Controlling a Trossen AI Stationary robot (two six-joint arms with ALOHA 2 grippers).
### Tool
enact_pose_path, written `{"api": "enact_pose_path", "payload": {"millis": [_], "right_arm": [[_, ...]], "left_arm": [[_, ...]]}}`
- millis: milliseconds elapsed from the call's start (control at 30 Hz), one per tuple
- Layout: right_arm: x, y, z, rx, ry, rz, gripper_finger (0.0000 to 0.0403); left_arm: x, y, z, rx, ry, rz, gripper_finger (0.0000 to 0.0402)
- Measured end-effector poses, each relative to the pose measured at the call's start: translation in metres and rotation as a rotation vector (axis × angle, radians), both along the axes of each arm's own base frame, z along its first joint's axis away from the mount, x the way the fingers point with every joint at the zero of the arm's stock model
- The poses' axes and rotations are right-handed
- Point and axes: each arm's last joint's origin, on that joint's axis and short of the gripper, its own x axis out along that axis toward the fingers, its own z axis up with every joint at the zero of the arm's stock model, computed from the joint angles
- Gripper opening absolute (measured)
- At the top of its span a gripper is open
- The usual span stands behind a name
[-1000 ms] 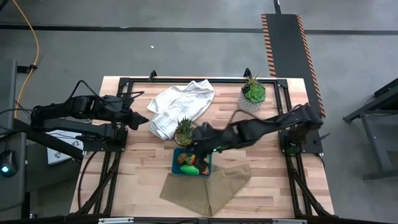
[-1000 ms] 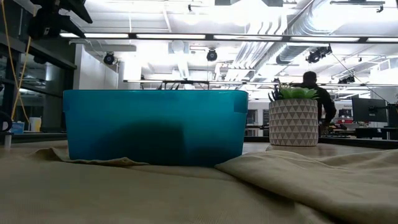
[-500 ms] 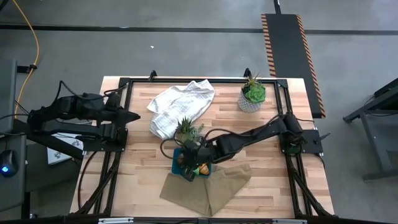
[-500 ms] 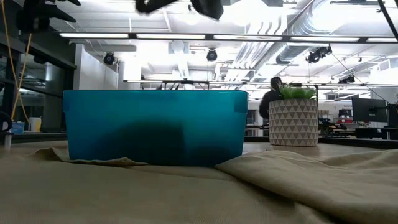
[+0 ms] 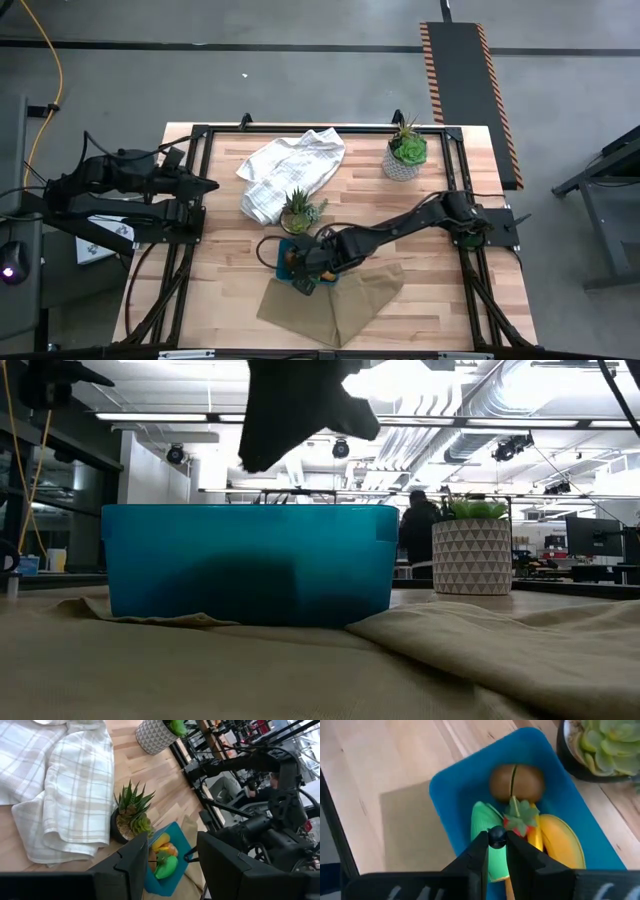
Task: Pick and placing Produce into tupperware
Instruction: Put the blueberry into the blue bin, then return to Home Position
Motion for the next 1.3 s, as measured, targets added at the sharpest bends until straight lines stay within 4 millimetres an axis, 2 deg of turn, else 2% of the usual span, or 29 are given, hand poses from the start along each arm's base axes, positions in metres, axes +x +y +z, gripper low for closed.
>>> {"api": "enact_pose_path", "payload": {"millis": [233, 633, 867, 1167, 1300], "right_arm": [[-0.002, -0.002, -0.002, -0.029, 0.019, -0.024, 0.0042], [-0.006, -0.004, -0.005, -0.079, 0.056, -0.05, 0.01], [-0.007, 0.0, -0.008, -0.105, 0.055, -0.059, 0.0113], [-0.006, 0.002, -0.007, -0.091, 0.035, -0.058, 0.0113], [0.0, 0.008, 0.0, 0.031, -0.012, 0.05, 0.0113]], "left_arm": [[-0.006, -0.001, 0.0, 0.004, -0.026, 0.0, 0.0156], [-0.011, -0.002, 0.001, 0.007, -0.047, 0.0, 0.0156], [-0.011, -0.002, 0.001, 0.007, -0.046, 0.0, 0.0156], [-0.011, -0.002, 0.001, 0.007, -0.046, 0.0, 0.0156], [-0.011, -0.002, 0.001, 0.007, -0.049, 0.0, 0.0156]]}}
